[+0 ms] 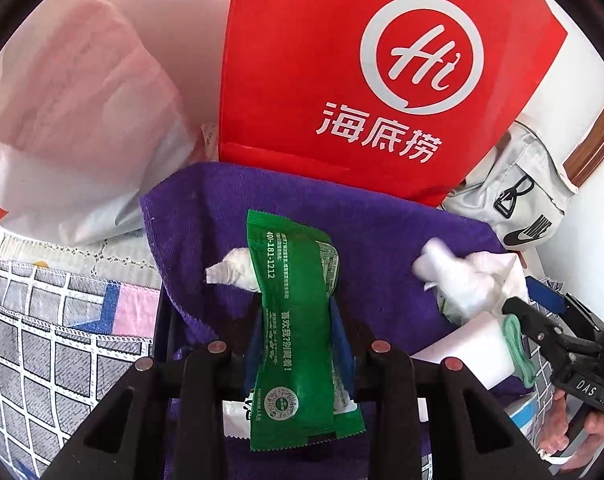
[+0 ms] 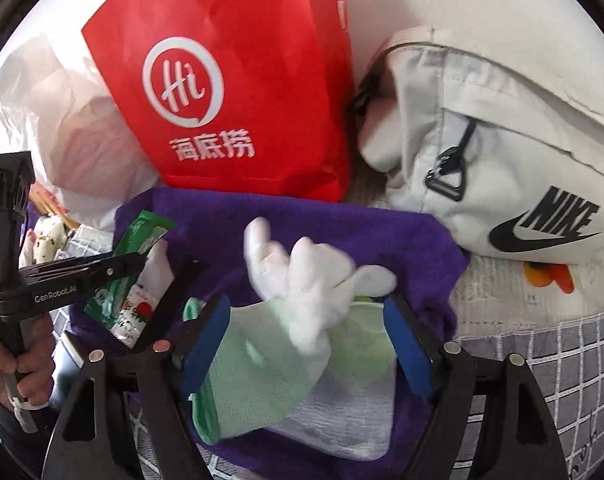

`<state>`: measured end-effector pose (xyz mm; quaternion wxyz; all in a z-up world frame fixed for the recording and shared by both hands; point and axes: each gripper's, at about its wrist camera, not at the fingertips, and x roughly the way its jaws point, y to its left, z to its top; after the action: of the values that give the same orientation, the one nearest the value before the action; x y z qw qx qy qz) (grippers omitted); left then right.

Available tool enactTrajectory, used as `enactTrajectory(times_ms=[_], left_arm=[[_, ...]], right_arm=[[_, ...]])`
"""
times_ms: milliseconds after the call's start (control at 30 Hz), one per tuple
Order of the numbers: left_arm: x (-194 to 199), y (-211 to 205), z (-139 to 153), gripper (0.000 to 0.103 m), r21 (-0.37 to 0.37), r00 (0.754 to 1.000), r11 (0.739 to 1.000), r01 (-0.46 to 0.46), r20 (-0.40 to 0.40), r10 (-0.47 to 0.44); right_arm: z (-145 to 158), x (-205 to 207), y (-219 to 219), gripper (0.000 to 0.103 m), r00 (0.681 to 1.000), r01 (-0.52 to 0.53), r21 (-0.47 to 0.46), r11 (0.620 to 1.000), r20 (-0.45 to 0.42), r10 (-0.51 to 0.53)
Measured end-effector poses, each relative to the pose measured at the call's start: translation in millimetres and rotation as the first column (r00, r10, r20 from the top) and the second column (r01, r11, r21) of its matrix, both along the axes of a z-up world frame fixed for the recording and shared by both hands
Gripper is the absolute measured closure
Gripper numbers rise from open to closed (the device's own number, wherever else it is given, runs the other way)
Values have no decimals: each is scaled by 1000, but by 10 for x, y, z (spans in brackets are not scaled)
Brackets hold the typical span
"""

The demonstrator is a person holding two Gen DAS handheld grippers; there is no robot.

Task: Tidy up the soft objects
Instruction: 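Open both tools to drop the gloves and green packet on the purple towel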

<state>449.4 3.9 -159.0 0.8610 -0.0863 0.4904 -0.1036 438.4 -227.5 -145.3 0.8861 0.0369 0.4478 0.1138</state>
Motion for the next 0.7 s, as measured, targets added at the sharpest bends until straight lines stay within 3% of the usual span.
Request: enactTrajectory(times_ms=[133,200,267,700], left_arm=[[4,17,-5,65,-1,1000,1000,-6,-12,6],[9,28,-2,53,-6,1000,1000,-9,-16,8],[6,39,12,50,-13,1000,1000,-13,-13,12],[-290,20,320,50,32,999,999,-10,31,9]], right_arm=[[57,2,-79,23,1000,26,6,1000,11,-26],[100,-7,-102,23,999,34,9,999,21,-35],[152,-30,-127,23,998,42,12,999,35,-42],[464,-409,48,23,993,46,37,998,109,-50]])
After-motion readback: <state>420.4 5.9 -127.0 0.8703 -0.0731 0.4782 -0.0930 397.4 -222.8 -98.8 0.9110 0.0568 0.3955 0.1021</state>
